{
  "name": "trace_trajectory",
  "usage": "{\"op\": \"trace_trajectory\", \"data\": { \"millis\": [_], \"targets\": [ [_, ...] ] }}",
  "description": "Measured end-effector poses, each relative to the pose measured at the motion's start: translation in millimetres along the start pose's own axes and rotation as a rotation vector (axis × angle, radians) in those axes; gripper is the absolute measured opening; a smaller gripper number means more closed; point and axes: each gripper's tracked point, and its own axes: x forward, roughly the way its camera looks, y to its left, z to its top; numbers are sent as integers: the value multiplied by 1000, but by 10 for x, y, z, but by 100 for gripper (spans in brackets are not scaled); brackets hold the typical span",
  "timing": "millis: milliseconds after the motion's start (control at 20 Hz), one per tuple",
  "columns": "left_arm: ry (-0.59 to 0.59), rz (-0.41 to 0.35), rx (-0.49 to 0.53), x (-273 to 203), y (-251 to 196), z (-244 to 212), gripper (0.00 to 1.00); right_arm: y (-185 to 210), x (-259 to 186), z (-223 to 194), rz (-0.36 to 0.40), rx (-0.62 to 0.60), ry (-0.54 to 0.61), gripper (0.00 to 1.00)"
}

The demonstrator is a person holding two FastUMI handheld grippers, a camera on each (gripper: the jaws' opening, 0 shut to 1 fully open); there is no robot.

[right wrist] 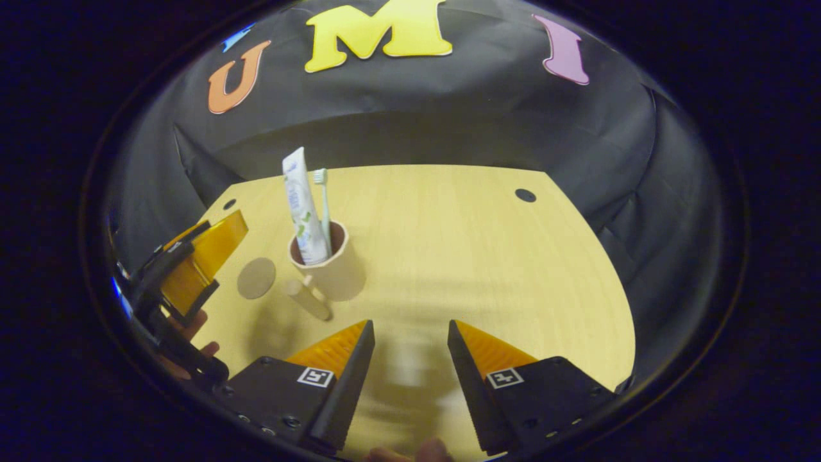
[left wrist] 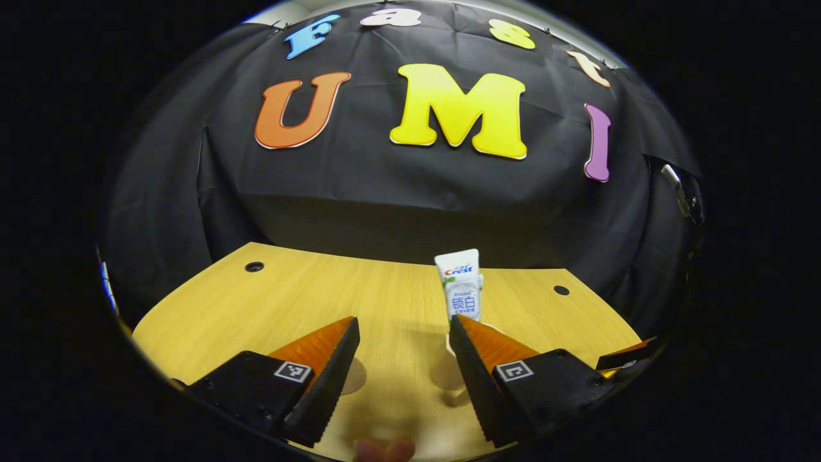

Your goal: Put the toothbrush and toothpaste on the desktop into the cup, then pick up the cup and place it on the coaster on the desktop.

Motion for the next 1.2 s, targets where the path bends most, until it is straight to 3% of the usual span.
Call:
{"op": "trace_trajectory", "data": {
  "millis": [200,400,750,1200],
  "targets": [
    [-38,80,-7,-216,582,298,93,507,7,175,62,-6,77,70],
    [-77,122,12,-441,1112,582,93,882,105,213,71,18,176,71],
    [-146,222,96,-764,1907,989,95,1017,419,198,-39,29,350,73],
    [-104,198,88,-680,2145,934,97,1010,935,38,-124,67,517,77]
  ]
}}
